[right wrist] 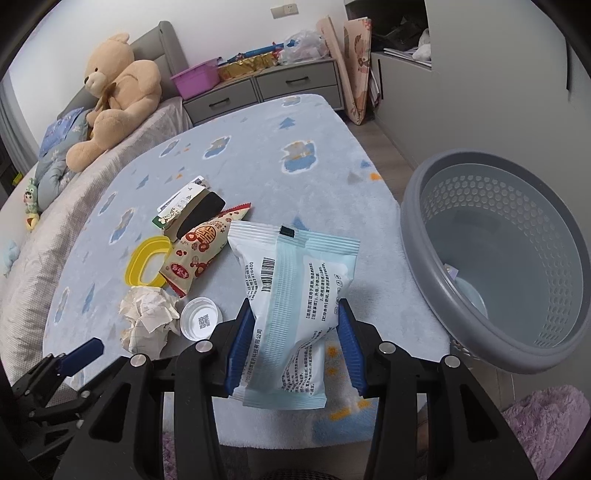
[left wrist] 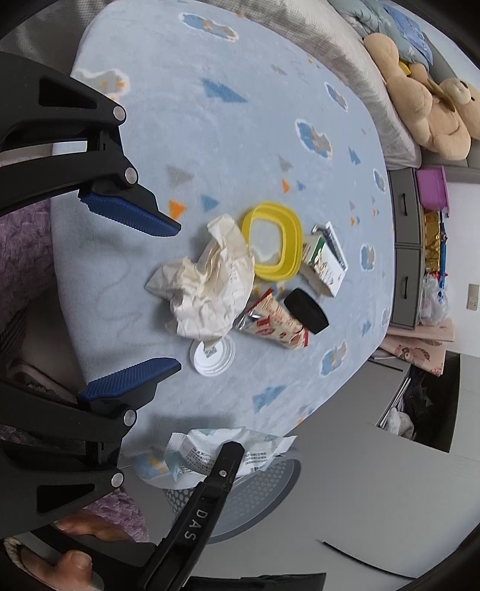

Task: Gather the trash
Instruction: 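Grasp the white-and-blue wrapper packet with the right tool while the left tool grasps crumpled tissue, then carry the packet and tissue over the grey basket and open both tools, then move both tools back from the basket toward the table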

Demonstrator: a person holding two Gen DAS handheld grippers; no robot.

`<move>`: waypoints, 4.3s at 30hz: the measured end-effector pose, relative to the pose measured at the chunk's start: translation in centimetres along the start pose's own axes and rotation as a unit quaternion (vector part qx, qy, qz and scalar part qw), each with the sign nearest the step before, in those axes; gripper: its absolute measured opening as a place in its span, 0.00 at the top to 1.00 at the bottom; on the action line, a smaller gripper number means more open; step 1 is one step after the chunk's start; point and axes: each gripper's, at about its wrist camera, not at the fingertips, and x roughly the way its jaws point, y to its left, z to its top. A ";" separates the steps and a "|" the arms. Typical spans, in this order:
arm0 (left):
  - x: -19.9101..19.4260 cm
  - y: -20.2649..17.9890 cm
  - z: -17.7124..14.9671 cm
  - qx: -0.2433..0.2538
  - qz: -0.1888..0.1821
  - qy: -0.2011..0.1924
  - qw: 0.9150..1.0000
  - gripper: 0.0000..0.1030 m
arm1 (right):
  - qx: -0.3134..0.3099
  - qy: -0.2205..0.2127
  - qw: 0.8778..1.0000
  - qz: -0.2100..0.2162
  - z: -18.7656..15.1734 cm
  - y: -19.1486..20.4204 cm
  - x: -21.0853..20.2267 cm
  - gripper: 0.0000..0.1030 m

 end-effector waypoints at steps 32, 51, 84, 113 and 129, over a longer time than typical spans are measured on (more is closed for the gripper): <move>2.1 1.6 1.8 -0.034 -0.033 -0.023 0.999 0.63 | 0.003 0.004 1.000 0.007 -0.1 -0.4 0.5 0.58; -1.5 -5.0 5.1 0.032 -0.050 -0.077 0.995 0.63 | 0.015 -0.025 1.000 -0.003 0.9 -3.7 -2.6 0.58; 8.9 -27.5 10.0 0.175 -0.129 0.001 0.976 0.63 | 0.105 -0.015 0.989 -0.098 3.2 -23.5 -4.0 0.57; 7.9 -27.3 9.8 0.164 -0.097 -0.012 0.982 0.40 | 0.118 -0.035 0.988 -0.098 2.8 -24.4 -5.0 0.41; 6.2 -26.2 9.2 0.157 -0.089 -0.027 0.983 0.37 | 0.116 -0.041 0.987 -0.100 2.0 -23.4 -5.9 0.37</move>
